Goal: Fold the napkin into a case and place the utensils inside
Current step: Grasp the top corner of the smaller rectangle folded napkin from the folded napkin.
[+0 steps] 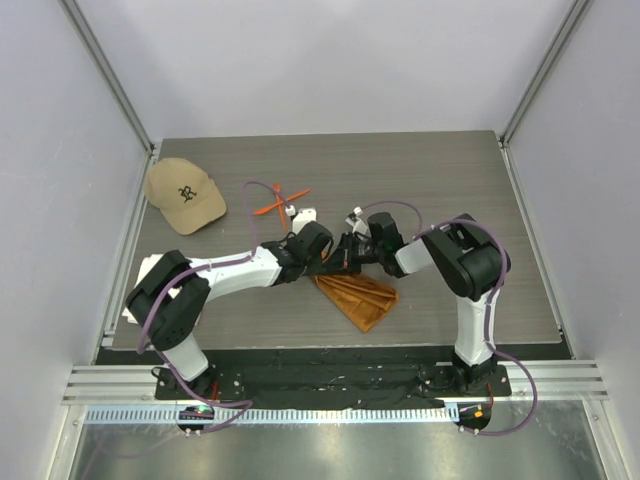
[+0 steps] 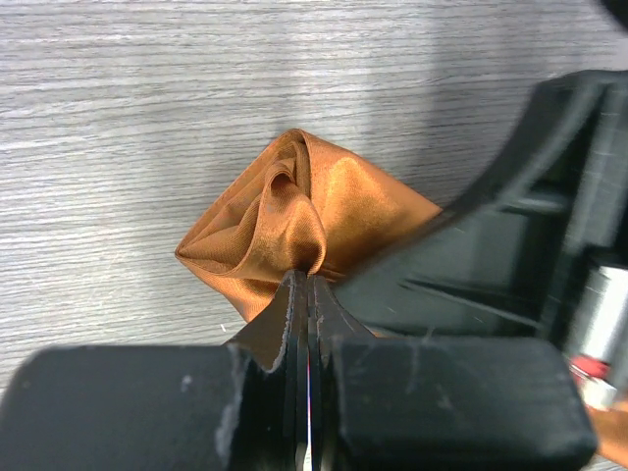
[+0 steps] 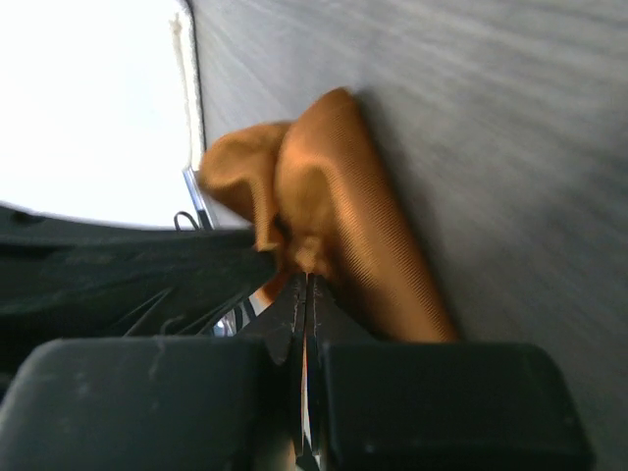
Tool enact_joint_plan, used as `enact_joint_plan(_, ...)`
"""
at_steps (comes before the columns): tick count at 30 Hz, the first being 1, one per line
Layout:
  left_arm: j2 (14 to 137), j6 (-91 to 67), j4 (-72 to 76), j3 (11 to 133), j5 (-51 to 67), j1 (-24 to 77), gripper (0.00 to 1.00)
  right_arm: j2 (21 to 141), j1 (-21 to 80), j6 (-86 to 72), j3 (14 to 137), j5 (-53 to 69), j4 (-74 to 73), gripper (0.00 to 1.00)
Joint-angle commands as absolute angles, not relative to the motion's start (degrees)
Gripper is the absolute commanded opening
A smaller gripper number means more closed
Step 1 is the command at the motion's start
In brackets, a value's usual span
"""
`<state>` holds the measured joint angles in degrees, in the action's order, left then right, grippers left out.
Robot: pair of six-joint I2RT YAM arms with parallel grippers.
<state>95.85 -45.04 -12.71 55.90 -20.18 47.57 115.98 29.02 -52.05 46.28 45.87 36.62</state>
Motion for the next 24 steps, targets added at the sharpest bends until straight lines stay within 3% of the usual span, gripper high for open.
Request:
enact_joint_plan(1, 94.13, -45.61, -10.73, 55.37, -21.71, 47.02, 0.0, 109.69, 28.39, -46.41, 46.58, 45.79, 29.01, 0.01)
enact_joint_plan(18, 93.25, -45.62, -10.46, 55.19, -21.01, 47.11, 0.0, 115.48, 27.07, -36.57, 57.03, 43.77, 15.92, 0.01)
enact_joint_plan(24, 94.04, -45.0, -10.28, 56.34, -20.83, 47.02, 0.0, 118.74, 29.79, -39.28, 58.53, 44.47, 20.11, 0.01)
